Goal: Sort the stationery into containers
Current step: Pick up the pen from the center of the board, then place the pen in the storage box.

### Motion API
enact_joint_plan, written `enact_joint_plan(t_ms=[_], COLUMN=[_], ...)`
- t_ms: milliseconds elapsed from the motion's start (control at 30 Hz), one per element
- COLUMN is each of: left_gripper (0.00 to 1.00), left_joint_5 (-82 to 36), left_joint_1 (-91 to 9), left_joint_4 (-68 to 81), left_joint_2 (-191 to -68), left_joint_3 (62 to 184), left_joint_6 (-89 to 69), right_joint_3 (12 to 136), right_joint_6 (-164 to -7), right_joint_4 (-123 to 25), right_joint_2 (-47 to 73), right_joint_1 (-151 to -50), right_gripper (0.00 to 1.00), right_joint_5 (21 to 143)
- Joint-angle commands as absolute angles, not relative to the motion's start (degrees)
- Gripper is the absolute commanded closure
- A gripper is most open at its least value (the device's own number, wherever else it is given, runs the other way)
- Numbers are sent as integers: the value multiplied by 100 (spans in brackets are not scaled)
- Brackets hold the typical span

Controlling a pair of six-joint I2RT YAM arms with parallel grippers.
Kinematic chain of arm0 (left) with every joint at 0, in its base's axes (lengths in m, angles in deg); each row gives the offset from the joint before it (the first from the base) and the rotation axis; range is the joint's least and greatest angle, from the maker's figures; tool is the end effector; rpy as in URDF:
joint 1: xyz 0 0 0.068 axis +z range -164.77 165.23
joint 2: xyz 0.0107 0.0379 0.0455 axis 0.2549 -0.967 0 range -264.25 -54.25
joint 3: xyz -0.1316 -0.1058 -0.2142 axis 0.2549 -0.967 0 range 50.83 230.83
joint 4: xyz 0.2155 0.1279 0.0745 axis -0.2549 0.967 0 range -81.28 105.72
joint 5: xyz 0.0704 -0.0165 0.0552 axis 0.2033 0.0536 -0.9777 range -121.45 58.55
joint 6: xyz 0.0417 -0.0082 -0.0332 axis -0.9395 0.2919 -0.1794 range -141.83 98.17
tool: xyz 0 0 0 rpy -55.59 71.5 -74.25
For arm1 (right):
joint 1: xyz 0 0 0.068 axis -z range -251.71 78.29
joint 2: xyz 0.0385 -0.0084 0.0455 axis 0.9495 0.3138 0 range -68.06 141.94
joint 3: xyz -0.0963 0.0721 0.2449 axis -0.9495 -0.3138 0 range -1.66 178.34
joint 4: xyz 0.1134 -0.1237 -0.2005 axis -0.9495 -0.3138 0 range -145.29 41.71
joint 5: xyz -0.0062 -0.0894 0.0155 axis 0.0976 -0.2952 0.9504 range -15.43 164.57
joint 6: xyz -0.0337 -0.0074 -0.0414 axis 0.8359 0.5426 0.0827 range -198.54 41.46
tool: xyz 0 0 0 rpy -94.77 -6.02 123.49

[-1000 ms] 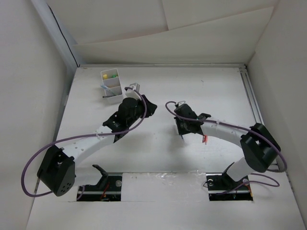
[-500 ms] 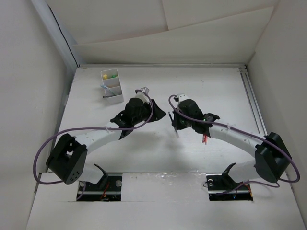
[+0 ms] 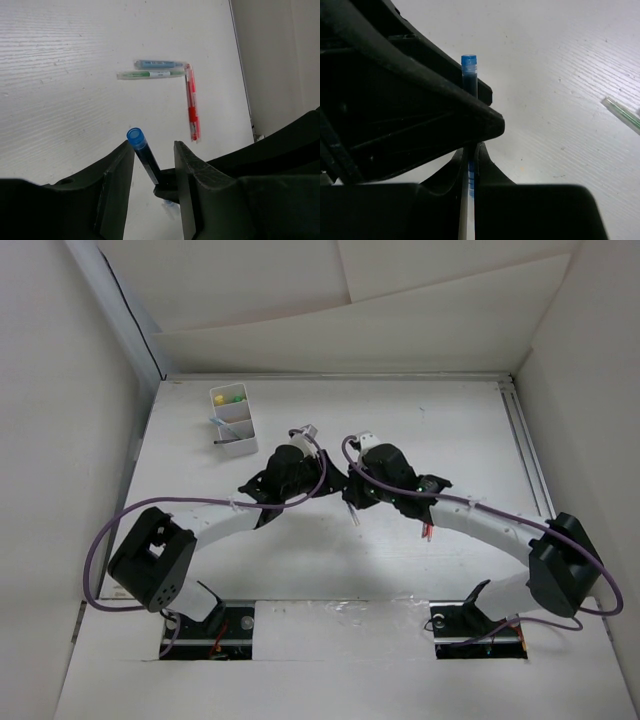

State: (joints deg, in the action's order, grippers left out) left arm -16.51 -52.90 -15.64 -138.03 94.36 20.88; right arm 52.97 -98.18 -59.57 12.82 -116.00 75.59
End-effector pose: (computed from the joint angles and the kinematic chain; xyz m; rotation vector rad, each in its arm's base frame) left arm 0.2472 -0.2057 0.2337 0.1187 2.0199 -1.1866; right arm 0.2224 0.2179 0.2529 -0.5009 2.2453 0.6175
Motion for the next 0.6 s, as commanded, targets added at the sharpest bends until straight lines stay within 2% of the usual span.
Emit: enact_joint_plan(t_ms=[0,133,267,333,400,467,500,567], left_gripper=[67,77,95,100,100,100,100,100], left_joint_5=[-1870,-2037,-2116,-2274,-2589,-2757,-2854,-3223], left_joint_1=[-5282,-5282,-5282,-5343,-5344,-5344,-5344,-5257], left_joint_4=[-1809,-1878,-1906,-1905,-1713,-1442,-1326,-1150], left_joint_2=[-13537,-13484,-13484,-13484,-13423,-13239,-13186,-12976], left_joint_3=[9548,9495,9442,9494,9495,9643,9705,9820], left_joint_6=[2114,2167,2220,2220,2167,2089,2088,2009], right_joint_3=[5424,5372,5310,5257,5257,5204,5204,5204], right_joint_6=[-9805,-9805,-9858,-9858,-9858,-9797,-9796,-9744], right_joint_4=[-5471,-5400,-5347,-5347,-5347,-5347,-5347,-5347], right_joint_2=[1271,1271,1157,1157,1095,1043,982,859], right_joint_1=[-11749,-11750,-11812,-11812,-11812,-11812,-11812,-11812], right_gripper=[100,100,100,100,100,88,69,56], right_joint_5=[7694,7809,7738,7738,7677,7616,7615,7502])
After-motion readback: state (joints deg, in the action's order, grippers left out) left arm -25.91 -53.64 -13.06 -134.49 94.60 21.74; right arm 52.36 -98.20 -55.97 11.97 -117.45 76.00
